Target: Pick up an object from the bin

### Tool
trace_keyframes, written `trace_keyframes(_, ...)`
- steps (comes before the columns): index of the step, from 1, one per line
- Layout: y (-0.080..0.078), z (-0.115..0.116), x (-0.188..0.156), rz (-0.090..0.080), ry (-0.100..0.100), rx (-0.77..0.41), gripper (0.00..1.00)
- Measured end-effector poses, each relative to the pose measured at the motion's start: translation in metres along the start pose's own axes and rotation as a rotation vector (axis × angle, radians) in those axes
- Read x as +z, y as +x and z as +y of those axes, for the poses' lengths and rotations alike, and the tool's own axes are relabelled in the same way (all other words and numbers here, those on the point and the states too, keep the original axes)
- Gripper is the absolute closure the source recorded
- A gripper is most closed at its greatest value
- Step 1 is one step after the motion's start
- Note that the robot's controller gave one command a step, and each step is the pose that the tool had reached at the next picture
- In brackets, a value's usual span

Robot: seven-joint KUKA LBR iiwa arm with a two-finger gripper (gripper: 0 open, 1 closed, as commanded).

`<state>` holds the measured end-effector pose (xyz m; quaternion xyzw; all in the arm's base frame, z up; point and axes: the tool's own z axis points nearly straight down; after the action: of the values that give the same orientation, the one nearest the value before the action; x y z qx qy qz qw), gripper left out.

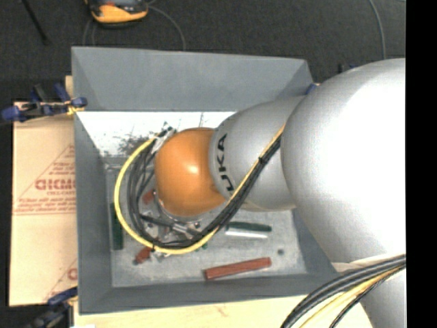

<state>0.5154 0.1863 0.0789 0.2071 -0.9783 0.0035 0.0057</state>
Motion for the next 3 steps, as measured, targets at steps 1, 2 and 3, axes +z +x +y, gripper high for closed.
trace_keyframes(1,0.0,0.0,0.0,-0.002,-0.001,0.001,1.0)
trace_keyframes(2,0.006,-0.008,-0.12,-0.016,-0.004,-0.052,1.0)
trace_keyframes(3,0.006,-0.008,-0.119,-0.015,-0.005,-0.051,1.0)
